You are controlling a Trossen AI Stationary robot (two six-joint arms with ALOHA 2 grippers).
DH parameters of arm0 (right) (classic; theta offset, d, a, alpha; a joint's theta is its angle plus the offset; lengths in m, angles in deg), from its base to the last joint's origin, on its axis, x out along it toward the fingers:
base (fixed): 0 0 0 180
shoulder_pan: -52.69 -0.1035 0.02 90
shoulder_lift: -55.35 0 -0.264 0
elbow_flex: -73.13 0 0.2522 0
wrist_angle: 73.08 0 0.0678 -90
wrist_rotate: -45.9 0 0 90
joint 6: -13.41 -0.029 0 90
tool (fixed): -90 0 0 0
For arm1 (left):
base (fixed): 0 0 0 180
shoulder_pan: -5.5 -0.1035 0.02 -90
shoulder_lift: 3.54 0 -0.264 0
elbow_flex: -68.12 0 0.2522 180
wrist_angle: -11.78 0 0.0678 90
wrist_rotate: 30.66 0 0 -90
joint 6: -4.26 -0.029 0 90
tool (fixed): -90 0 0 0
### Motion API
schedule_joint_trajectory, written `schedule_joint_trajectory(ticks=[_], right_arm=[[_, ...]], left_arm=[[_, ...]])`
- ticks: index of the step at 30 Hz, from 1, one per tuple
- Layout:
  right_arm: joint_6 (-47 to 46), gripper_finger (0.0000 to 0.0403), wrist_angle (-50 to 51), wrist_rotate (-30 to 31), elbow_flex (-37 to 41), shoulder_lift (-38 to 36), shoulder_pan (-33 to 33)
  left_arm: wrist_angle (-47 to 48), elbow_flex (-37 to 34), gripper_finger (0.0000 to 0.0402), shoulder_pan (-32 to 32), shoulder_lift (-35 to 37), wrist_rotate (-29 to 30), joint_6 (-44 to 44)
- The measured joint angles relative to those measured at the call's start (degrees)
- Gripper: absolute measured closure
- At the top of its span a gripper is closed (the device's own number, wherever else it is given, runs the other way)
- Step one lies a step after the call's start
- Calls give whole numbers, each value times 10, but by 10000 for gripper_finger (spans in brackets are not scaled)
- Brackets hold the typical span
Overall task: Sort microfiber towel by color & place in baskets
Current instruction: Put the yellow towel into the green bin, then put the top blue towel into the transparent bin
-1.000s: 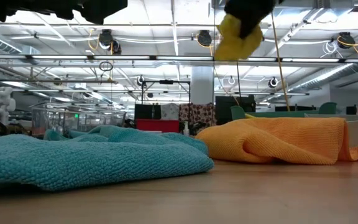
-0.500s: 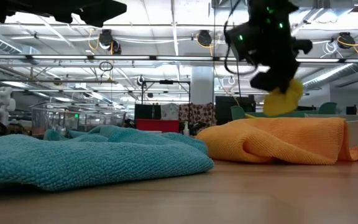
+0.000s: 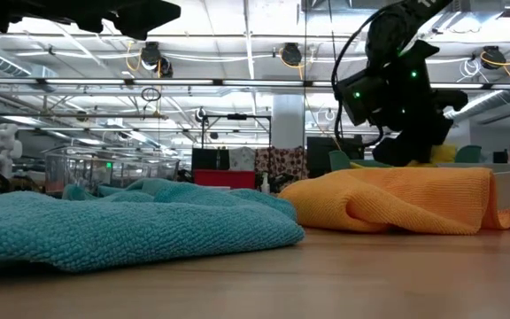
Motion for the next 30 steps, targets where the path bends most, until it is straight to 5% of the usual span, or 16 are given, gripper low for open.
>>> schedule_joint_trajectory(ticks=[11, 16, 22, 30], right_arm=[[-27, 194, 58, 19, -51, -18, -2], [-24, 215, 80, 71, -97, -19, 0], [17, 250, 40, 57, -141, -19, -22], [59, 268, -73, 42, -185, -19, -197]], left_arm=[[-5, 0, 120, 0, 0, -2, 0], [-7, 0, 120, 0, 0, -4, 0], [-4, 0, 120, 0, 0, -4, 2], [1, 0, 120, 0, 0, 16, 35]])
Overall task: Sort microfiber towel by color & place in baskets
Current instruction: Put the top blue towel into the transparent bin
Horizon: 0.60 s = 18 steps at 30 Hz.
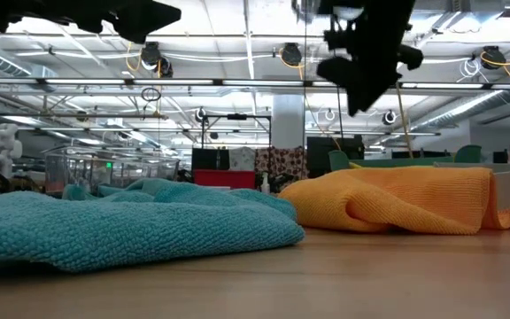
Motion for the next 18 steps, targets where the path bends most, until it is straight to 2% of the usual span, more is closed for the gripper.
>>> schedule_joint_trajectory(ticks=[5, 9, 13, 15, 18], right_arm=[[1, 268, -96, 1, 0, 7, -112], [17, 268, -167, 21, 0, 21, -176], [54, 268, -220, 60, 0, 40, -217], [78, 268, -239, 80, 0, 49, -229], [115, 268, -262, 96, 0, 64, -238]], left_arm=[[27, 0, 120, -1, 0, 7, 11], [63, 0, 120, -1, 0, 7, 20], [77, 0, 120, -1, 0, 25, 7], [77, 0, 120, -2, 0, 50, 7], [77, 0, 120, -2, 0, 56, 9]])
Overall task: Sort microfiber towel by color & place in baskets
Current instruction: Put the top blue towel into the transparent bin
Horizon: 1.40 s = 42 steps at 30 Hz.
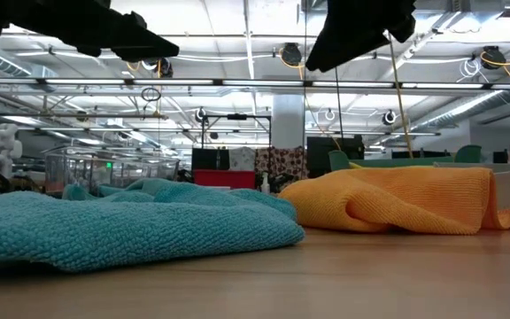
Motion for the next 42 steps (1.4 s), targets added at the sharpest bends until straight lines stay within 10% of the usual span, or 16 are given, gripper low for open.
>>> schedule_joint_trajectory(ticks=[10, 16, 42], right_arm=[[36, 268, -19, 65, 0, 79, -2], [78, 268, -35, 164, 0, 137, 10], [283, 268, -223, 84, 0, 152, 71]], left_arm=[[92, 0, 120, -11, 0, 82, 130], [239, 0, 120, -64, 0, 31, 239], [332, 0, 86, -155, -27, 38, 210]])
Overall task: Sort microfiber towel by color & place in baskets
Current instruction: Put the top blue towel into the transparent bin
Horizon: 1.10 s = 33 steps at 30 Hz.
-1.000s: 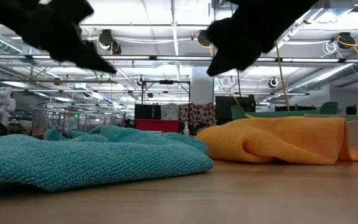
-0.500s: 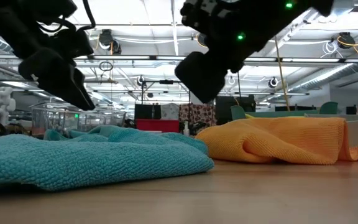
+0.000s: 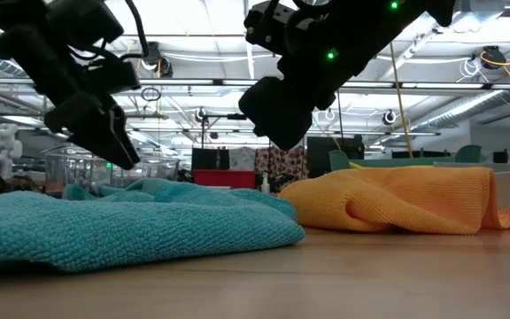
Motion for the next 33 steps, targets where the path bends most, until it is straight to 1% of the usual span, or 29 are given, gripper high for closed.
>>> schedule_joint_trajectory(ticks=[5, 11, 13, 16, 19, 22, 26, 29, 33], right_arm=[[0, 268, 0, -1, 0, 0, 0], [2, 268, 0, -1, 0, 0, 0], [2, 268, 0, -1, 0, 0, 0], [2, 268, 1, -1, 0, 0, 0], [-1, 268, 1, -1, 0, 0, 0], [-2, 268, 1, -1, 0, 0, 0], [-2, 268, 0, -1, 0, 0, 0], [-2, 268, 0, -1, 0, 0, 0], [-16, 268, 0, -1, 0, 0, 0]], left_arm=[[-16, 0, 52, -15, -36, 8, -1], [-32, 0, 48, -52, -81, 7, 0], [-33, 0, 48, -66, -96, -6, 0], [-42, 0, 48, -84, -116, -52, 1], [-44, 0, 63, -96, -140, -93, 3], [-55, 3, 97, -105, -159, -114, 16], [-67, 3, 160, -108, -174, -127, 21], [-79, 2, 221, -107, -175, -131, 19], [-97, 2, 324, -102, -175, -131, 14]])
